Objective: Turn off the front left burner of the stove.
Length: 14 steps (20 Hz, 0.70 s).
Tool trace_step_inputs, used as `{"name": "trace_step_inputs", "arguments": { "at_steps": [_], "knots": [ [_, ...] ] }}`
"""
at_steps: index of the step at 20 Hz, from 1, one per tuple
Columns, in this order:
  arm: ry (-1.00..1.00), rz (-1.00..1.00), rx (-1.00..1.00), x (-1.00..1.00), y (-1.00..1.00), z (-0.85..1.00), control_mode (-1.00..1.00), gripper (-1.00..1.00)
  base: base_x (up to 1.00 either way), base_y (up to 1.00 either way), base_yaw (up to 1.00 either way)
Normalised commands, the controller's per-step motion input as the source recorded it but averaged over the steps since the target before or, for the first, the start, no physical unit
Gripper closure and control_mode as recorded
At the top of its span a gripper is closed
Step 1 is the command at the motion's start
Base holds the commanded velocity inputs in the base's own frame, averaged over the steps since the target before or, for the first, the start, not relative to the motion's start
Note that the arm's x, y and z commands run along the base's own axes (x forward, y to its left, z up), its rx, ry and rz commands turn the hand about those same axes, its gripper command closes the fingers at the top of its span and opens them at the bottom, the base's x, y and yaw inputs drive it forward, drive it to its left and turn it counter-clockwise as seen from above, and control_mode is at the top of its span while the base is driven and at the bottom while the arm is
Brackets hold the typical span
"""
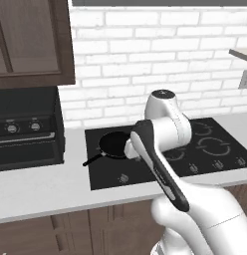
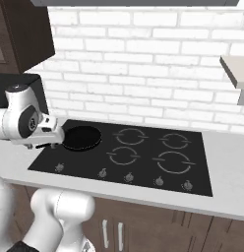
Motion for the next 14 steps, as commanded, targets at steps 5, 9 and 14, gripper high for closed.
{"name": "trace_step_inputs", "arguments": {
  "at_steps": [5, 9, 14],
  "knots": [
    [0.0, 0.21, -0.02, -0.01, 0.92, -0.76, -1.0, -1.0, 0.0, 0.0, 0.0],
    [0.0, 0.0, -0.01, 0.32, 0.04, -0.23, -1.0, -1.0, 0.0, 0.0, 0.0],
    [0.05, 0.0, -0.03, 0.76, 0.0, -0.4, -1.0, -1.0, 0.0, 0.0, 0.0]
  ]
}}
